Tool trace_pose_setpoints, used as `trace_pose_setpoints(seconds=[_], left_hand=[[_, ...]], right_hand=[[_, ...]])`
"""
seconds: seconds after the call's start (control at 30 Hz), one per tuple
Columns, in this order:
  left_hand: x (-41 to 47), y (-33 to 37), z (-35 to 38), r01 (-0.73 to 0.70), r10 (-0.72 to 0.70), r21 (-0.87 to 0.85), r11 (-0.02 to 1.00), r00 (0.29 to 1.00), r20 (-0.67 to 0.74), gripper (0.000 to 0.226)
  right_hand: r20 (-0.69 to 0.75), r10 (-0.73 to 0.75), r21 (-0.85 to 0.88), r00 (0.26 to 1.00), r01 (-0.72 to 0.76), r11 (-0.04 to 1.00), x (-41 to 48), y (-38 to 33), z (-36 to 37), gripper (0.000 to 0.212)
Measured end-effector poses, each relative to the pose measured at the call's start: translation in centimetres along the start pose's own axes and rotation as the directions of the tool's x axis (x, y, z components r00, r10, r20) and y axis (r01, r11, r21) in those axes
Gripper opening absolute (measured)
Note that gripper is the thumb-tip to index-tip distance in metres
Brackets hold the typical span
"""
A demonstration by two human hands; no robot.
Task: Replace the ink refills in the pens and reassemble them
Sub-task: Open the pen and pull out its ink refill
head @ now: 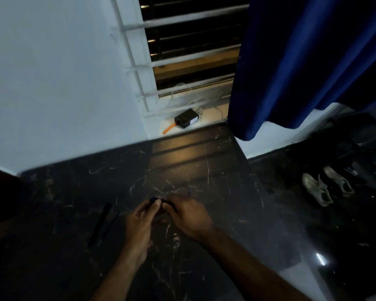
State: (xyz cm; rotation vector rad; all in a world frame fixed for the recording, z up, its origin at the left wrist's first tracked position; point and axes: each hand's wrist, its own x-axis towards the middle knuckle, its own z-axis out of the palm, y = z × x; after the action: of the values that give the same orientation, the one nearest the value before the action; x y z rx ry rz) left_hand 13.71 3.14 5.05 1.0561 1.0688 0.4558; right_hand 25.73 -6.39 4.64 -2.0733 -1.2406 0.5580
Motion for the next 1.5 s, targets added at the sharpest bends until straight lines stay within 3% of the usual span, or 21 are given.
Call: trace_pose_setpoints(seconds=[0.4, 0.6, 0.73, 0.93, 1.03, 1.13, 1.27, 1.37, 1.5], left_hand=[[1.1, -1.4, 1.4, -0.044, 0.038, -0.06, 0.997, 0.994, -0.099, 0.014], [1.1, -2.3, -0.5, -0.062, 0.046, -0.126, 0.99, 0.991, -0.125, 0.013], [3.5, -3.6, -5.4, 0.003, -0.028, -0.134, 0.991, 0.982, -0.184, 0.017], [5.3, -6.5, -8.6, 0.01, 0.012, 0.21, 0.978, 0.995, -0.102, 0.012], [6.3, -7.7, -8.3, -0.01, 0.015, 0.306, 0.952, 1.0, -0.014, 0.026], [6.3, -9.3, -8.1, -0.088, 0.067, 0.45, 0.889, 0.996, 0.062, 0.035], [5.0, -8.8, -8.1, -0.246, 0.203, 0.609, 0.754, 0.969, 0.141, 0.027], [5.0, -8.3, -8.4, -0.422, 0.334, 0.722, 0.548, 0.902, 0.273, 0.026], [5.4, -7.3, -9.7, -0.546, 0.384, 0.784, 0.297, 0.82, 0.425, 0.034]], right_hand=[[0.041, -0.01, -0.101, 0.999, 0.014, 0.995, 1.5, 0.4, 0.3, 0.051], [0.109, 0.053, -0.076, 0.993, -0.045, 0.996, 0.7, 0.4, 0.6, 0.074], [0.102, 0.126, -0.049, 0.987, -0.122, 0.991, -0.9, 0.7, 0.0, 0.053], [0.009, 0.278, -0.006, 0.961, -0.278, 0.961, -3.4, 0.6, -1.8, 0.049], [0.005, 0.288, 0.057, 0.958, -0.287, 0.956, -4.1, 0.2, -3.1, 0.027], [-0.009, 0.275, 0.1, 0.961, -0.273, 0.957, -4.4, -0.7, -3.7, 0.026], [0.017, 0.249, 0.083, 0.968, -0.25, 0.965, -3.7, -2.1, -2.6, 0.033], [0.0, 0.239, 0.098, 0.971, -0.238, 0.966, -2.9, -2.6, -1.9, 0.036], [-0.013, 0.252, 0.23, 0.968, -0.242, 0.943, -2.5, -3.2, -1.9, 0.022]])
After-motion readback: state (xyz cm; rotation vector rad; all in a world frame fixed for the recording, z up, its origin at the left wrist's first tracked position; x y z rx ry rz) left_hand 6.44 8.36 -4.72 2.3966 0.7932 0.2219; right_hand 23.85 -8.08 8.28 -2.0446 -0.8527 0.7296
